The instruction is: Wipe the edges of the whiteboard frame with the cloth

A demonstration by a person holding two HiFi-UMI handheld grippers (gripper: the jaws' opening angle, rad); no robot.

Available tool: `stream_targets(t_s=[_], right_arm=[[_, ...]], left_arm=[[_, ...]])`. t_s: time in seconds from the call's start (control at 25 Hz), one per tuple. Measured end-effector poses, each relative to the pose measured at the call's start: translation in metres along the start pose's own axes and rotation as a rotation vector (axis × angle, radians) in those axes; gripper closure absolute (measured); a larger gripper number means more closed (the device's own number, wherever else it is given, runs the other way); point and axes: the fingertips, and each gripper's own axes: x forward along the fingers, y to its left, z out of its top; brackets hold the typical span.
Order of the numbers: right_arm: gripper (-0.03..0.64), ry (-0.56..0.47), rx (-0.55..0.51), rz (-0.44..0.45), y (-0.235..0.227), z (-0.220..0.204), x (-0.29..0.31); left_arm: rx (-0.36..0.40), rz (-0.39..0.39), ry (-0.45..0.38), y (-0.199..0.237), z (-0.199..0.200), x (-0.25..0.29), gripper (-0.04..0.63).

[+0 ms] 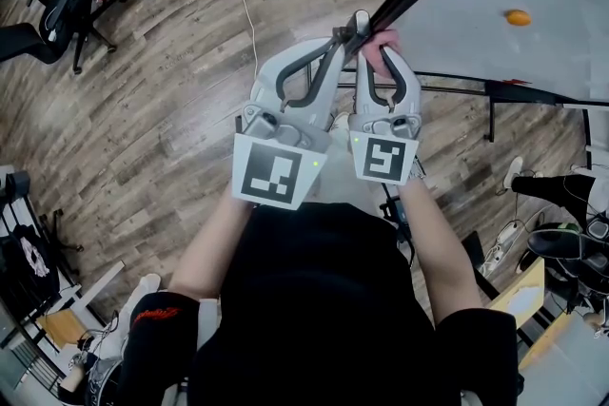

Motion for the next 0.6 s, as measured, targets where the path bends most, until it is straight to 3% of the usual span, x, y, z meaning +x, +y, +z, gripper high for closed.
stream_targets(t_s=[0.6], right_arm=[[0.551, 0.067, 0.018, 0.028, 0.007, -0.023, -0.001]], left_arm=[[-0.008, 0.001, 0.013, -0.001, -0.01, 0.001, 0.595]])
